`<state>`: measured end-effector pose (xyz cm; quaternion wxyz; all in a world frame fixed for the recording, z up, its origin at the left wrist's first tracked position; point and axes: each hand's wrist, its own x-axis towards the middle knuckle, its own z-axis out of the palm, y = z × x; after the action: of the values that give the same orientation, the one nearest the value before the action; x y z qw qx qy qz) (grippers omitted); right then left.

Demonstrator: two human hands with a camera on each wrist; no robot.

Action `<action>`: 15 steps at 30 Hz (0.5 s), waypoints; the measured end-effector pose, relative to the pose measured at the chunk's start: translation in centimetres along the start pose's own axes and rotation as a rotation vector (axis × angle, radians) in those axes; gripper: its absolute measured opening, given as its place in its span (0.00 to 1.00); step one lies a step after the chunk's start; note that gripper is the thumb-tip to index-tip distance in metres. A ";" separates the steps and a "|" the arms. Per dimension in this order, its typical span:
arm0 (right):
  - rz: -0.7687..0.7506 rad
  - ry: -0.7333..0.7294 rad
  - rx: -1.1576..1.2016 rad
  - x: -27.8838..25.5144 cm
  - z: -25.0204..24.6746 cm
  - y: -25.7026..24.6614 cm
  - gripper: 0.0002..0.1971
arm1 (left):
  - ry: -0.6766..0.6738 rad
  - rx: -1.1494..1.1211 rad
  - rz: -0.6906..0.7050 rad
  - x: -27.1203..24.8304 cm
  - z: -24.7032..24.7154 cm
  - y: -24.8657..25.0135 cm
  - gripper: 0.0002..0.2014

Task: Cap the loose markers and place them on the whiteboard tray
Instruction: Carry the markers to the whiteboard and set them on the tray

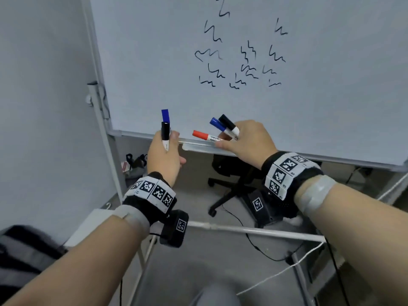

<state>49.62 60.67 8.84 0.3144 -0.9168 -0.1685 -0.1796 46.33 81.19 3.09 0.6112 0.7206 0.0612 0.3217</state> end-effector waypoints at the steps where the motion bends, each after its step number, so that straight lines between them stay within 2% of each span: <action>1: -0.015 -0.007 -0.046 0.7 0.7 -0.2 0.14 | 0.004 0.009 0.000 0.4 -0.1 -0.4 0.12; 8: -0.059 -0.031 -0.310 2.3 3.9 -0.1 0.15 | -0.042 0.004 0.005 0.9 0.3 -2.4 0.14; 12: -0.080 -0.034 -0.331 2.4 5.0 0.0 0.20 | -0.072 -0.016 0.009 0.5 0.7 -3.2 0.13; 15: -0.088 -0.022 -0.326 2.6 5.4 -0.2 0.17 | -0.081 -0.014 -0.003 0.3 0.8 -3.8 0.15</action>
<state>53.00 64.77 6.05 0.1517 -0.9493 -0.1806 -0.2081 48.19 81.58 -0.34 0.6186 0.7287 0.0352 0.2917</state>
